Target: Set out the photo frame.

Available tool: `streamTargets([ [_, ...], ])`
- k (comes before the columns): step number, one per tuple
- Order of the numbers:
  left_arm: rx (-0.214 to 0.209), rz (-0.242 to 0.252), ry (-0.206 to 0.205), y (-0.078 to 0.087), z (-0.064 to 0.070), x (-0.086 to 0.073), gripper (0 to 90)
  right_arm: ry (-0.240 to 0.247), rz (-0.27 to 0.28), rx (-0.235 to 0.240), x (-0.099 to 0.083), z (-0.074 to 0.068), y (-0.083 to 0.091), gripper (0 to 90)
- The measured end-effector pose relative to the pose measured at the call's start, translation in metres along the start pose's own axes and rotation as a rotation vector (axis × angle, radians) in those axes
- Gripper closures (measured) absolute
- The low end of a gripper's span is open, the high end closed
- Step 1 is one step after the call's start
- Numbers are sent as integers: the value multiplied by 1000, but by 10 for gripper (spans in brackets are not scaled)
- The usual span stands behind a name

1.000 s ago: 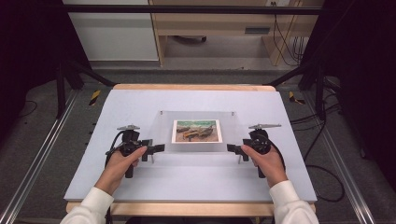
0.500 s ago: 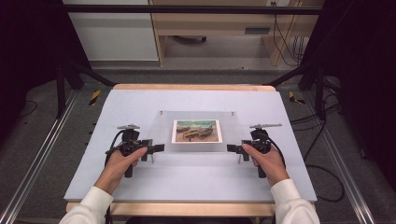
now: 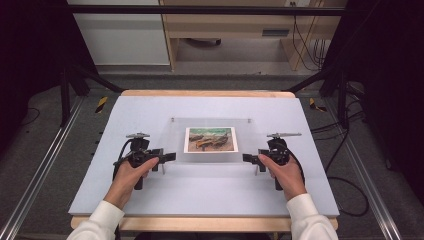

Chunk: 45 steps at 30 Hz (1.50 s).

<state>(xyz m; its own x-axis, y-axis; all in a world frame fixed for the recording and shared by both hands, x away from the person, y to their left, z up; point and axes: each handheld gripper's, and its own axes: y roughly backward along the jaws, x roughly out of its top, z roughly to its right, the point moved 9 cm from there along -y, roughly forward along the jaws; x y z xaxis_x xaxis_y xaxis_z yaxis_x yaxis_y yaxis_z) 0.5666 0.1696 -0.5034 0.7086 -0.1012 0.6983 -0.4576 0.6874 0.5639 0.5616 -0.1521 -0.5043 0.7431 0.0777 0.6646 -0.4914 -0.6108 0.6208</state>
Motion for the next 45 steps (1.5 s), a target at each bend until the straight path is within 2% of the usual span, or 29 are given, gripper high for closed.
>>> streamTargets([
  [2, 12, 15, -4, -1, -1, 4, 242, 15, 10, -15, 4, 1, -1, 159],
  [4, 36, 23, -26, -3, -1, 9, 247, 21, 21, -37, 8, 2, -2, 162],
  [7, 63, 46, -45, -4, -1, 15, 266, 31, 61, -69, 18, 7, -4, 200],
  [8, 81, 49, -67, -5, -2, 16, 269, 33, 71, -77, 20, 8, -5, 208],
  [9, 84, 60, -65, -5, -2, 17, 273, 50, 90, -94, 22, 9, -5, 218],
  [12, 89, 60, -75, -4, -3, 16, 282, 65, 101, -107, 23, 8, -5, 218],
  [16, 80, 87, -59, -3, -2, 14, 286, 62, 114, -88, 18, 6, -4, 220],
  [22, 106, 103, -99, 1, 3, 9, 294, 106, 119, -112, 14, 2, 2, 224],
  [26, 118, 124, -120, 6, 7, 5, 336, 146, 129, -131, 10, -2, 6, 231],
  [31, 143, 118, -139, 10, 11, 2, 361, 179, 164, -146, 2, -4, 12, 271],
  [35, 159, 122, -148, 13, 13, -1, 383, 195, 167, -153, -3, -6, 16, 300],
  [45, 164, 126, -159, 22, 17, -9, 462, 225, 171, -182, -12, -10, 24, 379],
])
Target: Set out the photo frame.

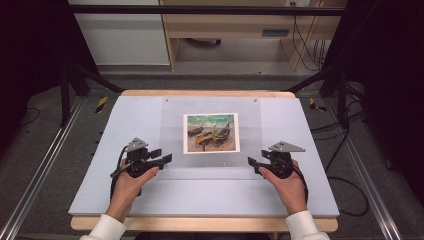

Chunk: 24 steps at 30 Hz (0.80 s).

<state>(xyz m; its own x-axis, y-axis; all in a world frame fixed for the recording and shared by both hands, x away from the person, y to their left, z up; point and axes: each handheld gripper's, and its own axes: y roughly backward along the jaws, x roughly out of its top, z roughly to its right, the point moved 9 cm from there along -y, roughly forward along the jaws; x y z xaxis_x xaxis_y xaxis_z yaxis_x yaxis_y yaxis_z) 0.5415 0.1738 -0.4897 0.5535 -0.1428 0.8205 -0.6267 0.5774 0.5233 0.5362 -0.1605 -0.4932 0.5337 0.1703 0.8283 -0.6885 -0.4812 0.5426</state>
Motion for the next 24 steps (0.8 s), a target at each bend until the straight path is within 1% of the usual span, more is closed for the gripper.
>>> streamTargets([
  [2, 8, -2, -9, 2, 1, -1, 474, 5, 5, -6, -2, 0, 3, 404],
  [5, 7, 11, 5, 4, 2, -3, 497, 3, 6, -9, -4, 0, 5, 432],
  [7, 7, 15, 3, 5, 2, -4, 511, 8, 11, -10, -5, 0, 7, 451],
  [9, 9, 16, 3, 6, 3, -5, 518, 1, 9, -10, -6, -1, 8, 465],
  [16, 9, 18, 2, 11, 5, -10, 566, 16, 5, -15, -10, -1, 14, 533],
  [20, 13, 24, 5, 14, 6, -12, 585, 11, 6, -16, -12, -1, 16, 557],
  [21, 14, 26, 7, 14, 6, -13, 591, 23, 5, -16, -13, -1, 16, 562],
  [24, 23, 25, -4, 16, 8, -15, 604, 33, 2, -21, -15, -2, 19, 589],
])
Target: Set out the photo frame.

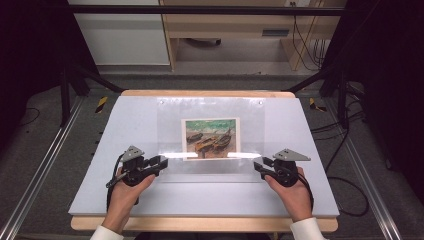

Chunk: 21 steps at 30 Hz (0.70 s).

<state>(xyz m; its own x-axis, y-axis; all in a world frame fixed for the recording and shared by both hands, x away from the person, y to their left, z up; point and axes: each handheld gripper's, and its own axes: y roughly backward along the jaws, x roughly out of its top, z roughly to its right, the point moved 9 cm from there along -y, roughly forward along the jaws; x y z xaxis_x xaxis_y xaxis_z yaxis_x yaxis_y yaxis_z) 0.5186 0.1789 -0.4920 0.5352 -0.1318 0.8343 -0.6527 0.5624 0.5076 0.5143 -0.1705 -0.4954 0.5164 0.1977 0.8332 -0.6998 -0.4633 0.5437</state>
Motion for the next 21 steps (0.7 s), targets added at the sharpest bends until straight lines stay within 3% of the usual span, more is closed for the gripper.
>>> streamTargets([
  [21, -5, 35, 31, 4, 1, -6, 643, -11, -5, -15, -6, -1, 5, 640],
])
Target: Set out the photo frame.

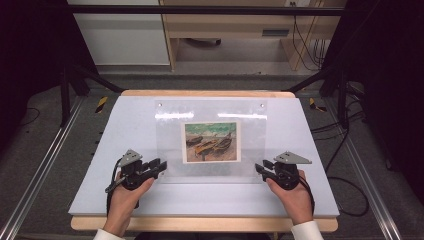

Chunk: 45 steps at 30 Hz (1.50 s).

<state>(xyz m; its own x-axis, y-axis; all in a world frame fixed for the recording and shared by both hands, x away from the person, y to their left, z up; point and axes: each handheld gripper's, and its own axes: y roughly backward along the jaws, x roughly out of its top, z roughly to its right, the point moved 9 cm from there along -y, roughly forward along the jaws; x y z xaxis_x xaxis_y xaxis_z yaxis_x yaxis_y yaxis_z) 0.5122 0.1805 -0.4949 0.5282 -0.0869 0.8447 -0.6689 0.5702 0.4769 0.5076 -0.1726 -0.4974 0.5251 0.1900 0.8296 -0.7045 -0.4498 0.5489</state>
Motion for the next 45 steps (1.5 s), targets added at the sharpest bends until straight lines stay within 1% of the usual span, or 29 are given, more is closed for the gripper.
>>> streamTargets([
  [5, -1, 5, 6, 0, 0, -1, 647, 5, -1, -1, 0, 0, 0, 643],
  [9, -2, 8, 9, 0, 0, -1, 648, 0, -2, -1, 0, 0, 1, 646],
  [18, -7, 8, 6, 1, 0, -1, 652, 2, -2, -2, -1, 0, 1, 650],
  [22, -4, 9, 1, 1, 0, -2, 655, -5, 0, -4, -2, -1, 1, 657],
  [25, -3, 4, -8, 2, 0, -3, 658, 3, 1, -5, -3, -1, 2, 666],
  [30, -14, 4, -3, 3, 0, -5, 673, 1, 2, -9, -5, -1, 3, 676],
  [45, -10, -1, -9, 5, 1, -7, 680, 7, 5, -23, -7, -2, 4, 688],
])
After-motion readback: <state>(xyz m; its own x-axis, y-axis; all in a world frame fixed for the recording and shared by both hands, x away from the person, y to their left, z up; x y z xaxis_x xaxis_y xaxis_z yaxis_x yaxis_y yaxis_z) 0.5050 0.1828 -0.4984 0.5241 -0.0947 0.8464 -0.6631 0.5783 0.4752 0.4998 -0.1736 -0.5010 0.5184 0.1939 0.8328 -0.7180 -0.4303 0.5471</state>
